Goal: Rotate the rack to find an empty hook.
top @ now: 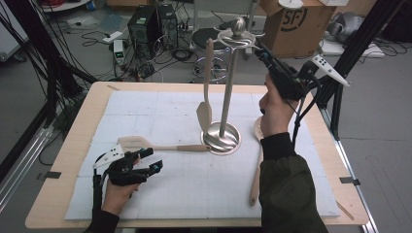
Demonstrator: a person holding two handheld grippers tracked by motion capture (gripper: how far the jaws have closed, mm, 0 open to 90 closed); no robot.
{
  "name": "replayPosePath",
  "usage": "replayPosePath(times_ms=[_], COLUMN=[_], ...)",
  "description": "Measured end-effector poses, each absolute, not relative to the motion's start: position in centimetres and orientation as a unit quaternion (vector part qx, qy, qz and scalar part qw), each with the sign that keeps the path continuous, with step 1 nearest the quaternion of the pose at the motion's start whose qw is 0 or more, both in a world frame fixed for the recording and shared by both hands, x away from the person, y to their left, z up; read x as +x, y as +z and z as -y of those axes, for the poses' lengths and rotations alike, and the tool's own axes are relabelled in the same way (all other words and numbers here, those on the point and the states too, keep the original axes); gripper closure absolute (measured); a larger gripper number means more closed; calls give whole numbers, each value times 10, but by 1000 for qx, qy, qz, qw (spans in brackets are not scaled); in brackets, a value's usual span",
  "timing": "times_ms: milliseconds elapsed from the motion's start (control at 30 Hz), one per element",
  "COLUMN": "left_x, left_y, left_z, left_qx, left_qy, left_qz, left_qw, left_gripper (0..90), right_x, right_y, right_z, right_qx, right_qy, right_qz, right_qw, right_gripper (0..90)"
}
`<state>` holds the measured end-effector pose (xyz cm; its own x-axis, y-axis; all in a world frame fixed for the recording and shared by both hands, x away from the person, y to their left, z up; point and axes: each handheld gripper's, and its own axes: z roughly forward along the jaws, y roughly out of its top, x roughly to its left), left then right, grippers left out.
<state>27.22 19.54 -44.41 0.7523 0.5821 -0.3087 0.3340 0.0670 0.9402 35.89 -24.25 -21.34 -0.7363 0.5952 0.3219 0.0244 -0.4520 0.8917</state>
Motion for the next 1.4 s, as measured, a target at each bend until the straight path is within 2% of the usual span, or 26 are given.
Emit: replayPosePath(times_ms=[1400], left_x=[273], left_y=[-444], left_z=[-195], left_qx=[674], left_qy=[94], left_qz=[-341], left_qw=[648], left_gripper=[283], right_x=[342], right_y=[-211], right_z=[207], right_qx=[277], right_qy=[791], right_qz=[-517], right_qw=[172], right_gripper=[900])
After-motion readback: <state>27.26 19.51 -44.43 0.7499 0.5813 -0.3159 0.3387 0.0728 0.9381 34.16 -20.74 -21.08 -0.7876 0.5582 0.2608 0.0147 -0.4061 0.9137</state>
